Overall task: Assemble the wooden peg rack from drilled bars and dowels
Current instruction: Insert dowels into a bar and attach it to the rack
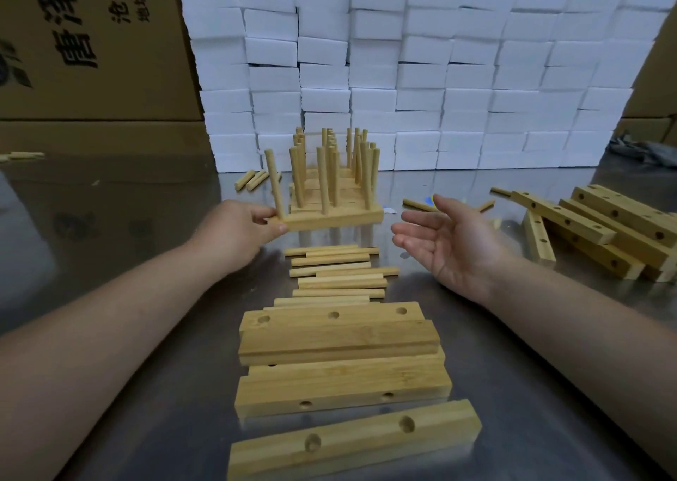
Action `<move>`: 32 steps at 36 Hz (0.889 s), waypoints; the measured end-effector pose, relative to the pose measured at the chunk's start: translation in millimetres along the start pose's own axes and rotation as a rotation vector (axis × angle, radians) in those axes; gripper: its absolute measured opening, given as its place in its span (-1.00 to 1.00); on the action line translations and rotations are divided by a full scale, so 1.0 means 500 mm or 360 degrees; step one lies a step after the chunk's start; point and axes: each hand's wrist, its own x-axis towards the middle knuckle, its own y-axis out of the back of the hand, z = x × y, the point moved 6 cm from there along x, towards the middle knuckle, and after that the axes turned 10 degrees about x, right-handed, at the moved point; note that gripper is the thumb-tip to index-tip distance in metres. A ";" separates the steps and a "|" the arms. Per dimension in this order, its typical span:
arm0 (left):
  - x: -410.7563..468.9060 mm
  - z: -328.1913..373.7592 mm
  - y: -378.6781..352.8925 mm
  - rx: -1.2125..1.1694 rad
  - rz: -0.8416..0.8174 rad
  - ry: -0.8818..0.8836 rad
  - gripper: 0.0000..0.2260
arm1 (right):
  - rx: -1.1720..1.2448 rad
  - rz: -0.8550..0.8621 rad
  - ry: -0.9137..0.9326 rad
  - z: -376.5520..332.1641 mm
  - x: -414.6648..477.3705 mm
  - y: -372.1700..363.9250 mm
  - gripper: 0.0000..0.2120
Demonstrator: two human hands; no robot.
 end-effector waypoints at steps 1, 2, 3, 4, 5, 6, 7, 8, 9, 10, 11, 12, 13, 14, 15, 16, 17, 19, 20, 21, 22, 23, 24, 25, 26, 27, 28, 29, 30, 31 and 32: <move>0.001 -0.005 -0.004 0.0042 0.0002 0.0002 -0.68 | -0.0016 0.0002 0.0009 0.002 0.000 0.000 -0.63; 0.002 -0.010 -0.009 0.0070 0.0001 0.0004 -0.66 | -0.0036 0.0003 0.0019 0.003 0.000 0.000 -0.63; 0.003 -0.013 -0.013 0.0091 -0.0001 0.0008 -0.65 | -0.0054 0.0005 0.0027 0.004 0.001 -0.001 -0.64; 0.003 -0.016 -0.017 0.0112 0.0000 0.0012 -0.64 | -0.0072 0.0006 0.0034 0.004 0.001 -0.001 -0.65; 0.003 -0.017 -0.020 0.0133 0.0006 0.0011 -0.64 | -0.0084 0.0008 0.0039 0.004 0.001 -0.002 -0.66; 0.003 -0.017 -0.022 0.0149 0.0008 0.0010 -0.64 | -0.0095 0.0009 0.0047 0.005 0.001 -0.002 -0.67; 0.003 -0.017 -0.025 0.0162 -0.0003 0.0008 -0.64 | -0.0105 0.0010 0.0055 0.005 0.001 -0.002 -0.68; 0.004 -0.016 -0.028 0.0182 -0.0027 0.0004 -0.65 | -0.0121 0.0009 0.0064 0.005 0.001 -0.002 -0.69; 0.005 -0.015 -0.032 0.0217 -0.0057 -0.0006 -0.67 | -0.0140 0.0007 0.0074 0.006 0.002 -0.003 -0.69; 0.005 -0.014 -0.035 0.0255 -0.0082 -0.0021 -0.70 | -0.0161 0.0003 0.0082 0.006 0.002 -0.004 -0.70; 0.007 -0.013 -0.037 0.0288 -0.0098 -0.0036 -0.75 | -0.0181 -0.0003 0.0089 0.007 0.001 -0.005 -0.71; 0.009 -0.012 -0.038 0.0318 -0.0103 -0.0047 -0.80 | -0.0199 -0.0011 0.0096 0.007 0.001 -0.006 -0.71; 0.012 -0.011 -0.039 0.0343 -0.0104 -0.0056 -0.82 | -0.0216 -0.0018 0.0103 0.008 0.002 -0.007 -0.72; 0.014 -0.009 -0.040 0.0365 -0.0099 -0.0066 -0.81 | -0.0233 -0.0025 0.0110 0.009 0.002 -0.008 -0.73; 0.018 -0.008 -0.042 0.0387 -0.0091 -0.0075 -0.81 | -0.0249 -0.0031 0.0117 0.009 0.002 -0.008 -0.74; 0.020 -0.008 -0.043 0.0408 -0.0073 -0.0078 -0.80 | -0.0264 -0.0037 0.0123 0.010 0.003 -0.009 -0.75; 0.024 -0.009 -0.042 0.0425 -0.0049 -0.0071 -0.76 | -0.0278 -0.0044 0.0129 0.011 0.004 -0.011 -0.75; 0.030 -0.012 -0.041 0.0432 -0.0003 -0.0045 -0.65 | -0.0306 -0.0063 0.0139 0.011 0.005 -0.012 -0.76; 0.033 -0.013 -0.041 0.0423 0.0019 -0.0045 -0.64 | -0.0321 -0.0071 0.0144 0.011 0.006 -0.012 -0.76; 0.036 -0.012 -0.041 0.0412 0.0031 -0.0049 -0.65 | -0.0335 -0.0080 0.0148 0.012 0.006 -0.012 -0.76; 0.039 -0.011 -0.043 0.0399 0.0037 -0.0054 -0.66 | -0.0348 -0.0087 0.0153 0.012 0.006 -0.013 -0.76; 0.044 -0.010 -0.045 0.0390 0.0035 -0.0057 -0.67 | -0.0359 -0.0093 0.0159 0.012 0.006 -0.013 -0.76; 0.049 -0.007 -0.047 0.0388 0.0032 -0.0058 -0.67 | -0.0368 -0.0095 0.0164 0.012 0.006 -0.012 -0.77; 0.055 -0.005 -0.048 0.0396 0.0027 -0.0054 -0.67 | -0.0374 -0.0096 0.0168 0.012 0.006 -0.012 -0.77; 0.060 -0.002 -0.050 0.0412 0.0021 -0.0048 -0.66 | -0.0378 -0.0096 0.0171 0.012 0.007 -0.012 -0.77; 0.065 0.000 -0.053 0.0436 0.0011 -0.0045 -0.65 | -0.0379 -0.0096 0.0173 0.012 0.007 -0.012 -0.77; 0.070 0.003 -0.055 0.0464 0.0003 -0.0046 -0.64 | -0.0382 -0.0099 0.0173 0.012 0.007 -0.012 -0.77; 0.074 0.006 -0.057 0.0491 -0.0002 -0.0054 -0.64 | -0.0383 -0.0100 0.0172 0.012 0.007 -0.013 -0.78; 0.077 0.009 -0.060 0.0518 0.0001 -0.0065 -0.64 | -0.0384 -0.0101 0.0172 0.012 0.007 -0.013 -0.78; 0.081 0.012 -0.062 0.0548 0.0007 -0.0072 -0.64 | -0.0387 -0.0100 0.0173 0.012 0.007 -0.013 -0.78; 0.084 0.015 -0.063 0.0580 0.0012 -0.0075 -0.63 | -0.0392 -0.0098 0.0175 0.012 0.007 -0.013 -0.78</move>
